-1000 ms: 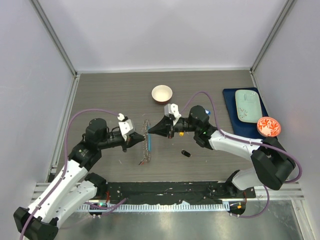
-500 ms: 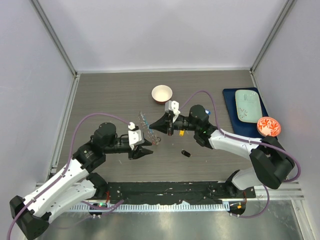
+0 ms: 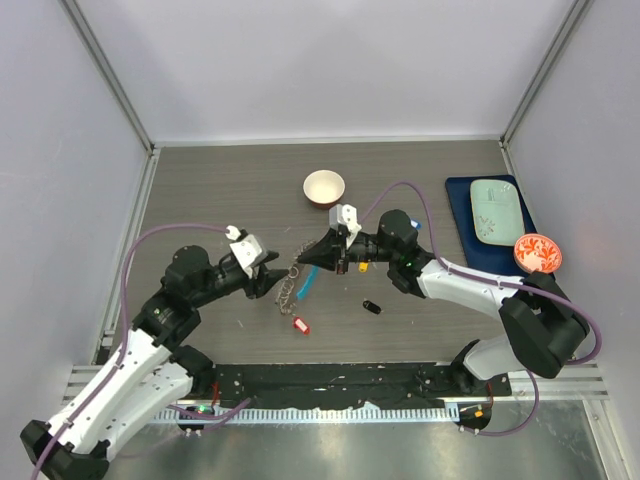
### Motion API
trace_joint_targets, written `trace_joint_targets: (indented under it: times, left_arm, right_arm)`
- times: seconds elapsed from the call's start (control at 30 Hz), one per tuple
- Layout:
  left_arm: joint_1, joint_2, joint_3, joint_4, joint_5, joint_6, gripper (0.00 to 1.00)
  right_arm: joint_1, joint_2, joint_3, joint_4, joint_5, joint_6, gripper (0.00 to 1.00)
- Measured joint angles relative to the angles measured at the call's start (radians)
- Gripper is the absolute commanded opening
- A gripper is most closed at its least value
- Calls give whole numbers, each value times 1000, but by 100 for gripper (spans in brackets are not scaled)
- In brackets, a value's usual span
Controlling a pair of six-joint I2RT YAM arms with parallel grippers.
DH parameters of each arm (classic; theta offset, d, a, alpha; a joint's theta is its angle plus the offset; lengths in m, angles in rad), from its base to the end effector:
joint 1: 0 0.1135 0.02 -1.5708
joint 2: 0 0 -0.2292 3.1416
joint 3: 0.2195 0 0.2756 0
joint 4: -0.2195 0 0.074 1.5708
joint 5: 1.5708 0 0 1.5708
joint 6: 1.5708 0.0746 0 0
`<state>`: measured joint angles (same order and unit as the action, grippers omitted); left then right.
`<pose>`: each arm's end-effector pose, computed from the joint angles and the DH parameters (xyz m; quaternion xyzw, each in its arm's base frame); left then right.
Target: Put the keys on the keyring
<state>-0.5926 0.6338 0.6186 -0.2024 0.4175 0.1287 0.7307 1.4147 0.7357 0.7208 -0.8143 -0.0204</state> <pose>0.1855 -0.1614 0.2745 0.3906 0.6679 -0.2981 0.5590 0.2293 0.2783 0.2229 -0.4990 0.4865 0.4874 0.5261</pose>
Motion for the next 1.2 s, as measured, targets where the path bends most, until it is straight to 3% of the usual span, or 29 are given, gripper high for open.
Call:
trace_joint_targets:
  times: [0.23,0.6,0.87,1.2]
  left_arm:
    - [135,61,0,69,128,-20,44]
    - [152,145,0,119,354,-5,41]
    - [152,147,0,147,395,8,28]
    - [152,154,0,150,366,9,27]
  right_arm:
    - [0,0,0,5,-28,0,1]
    - [-2,0,0,5,-42,0,1]
    - [-2,0,0,13,-51,6,1]
    - [-2,0,0,16,-53,12,1]
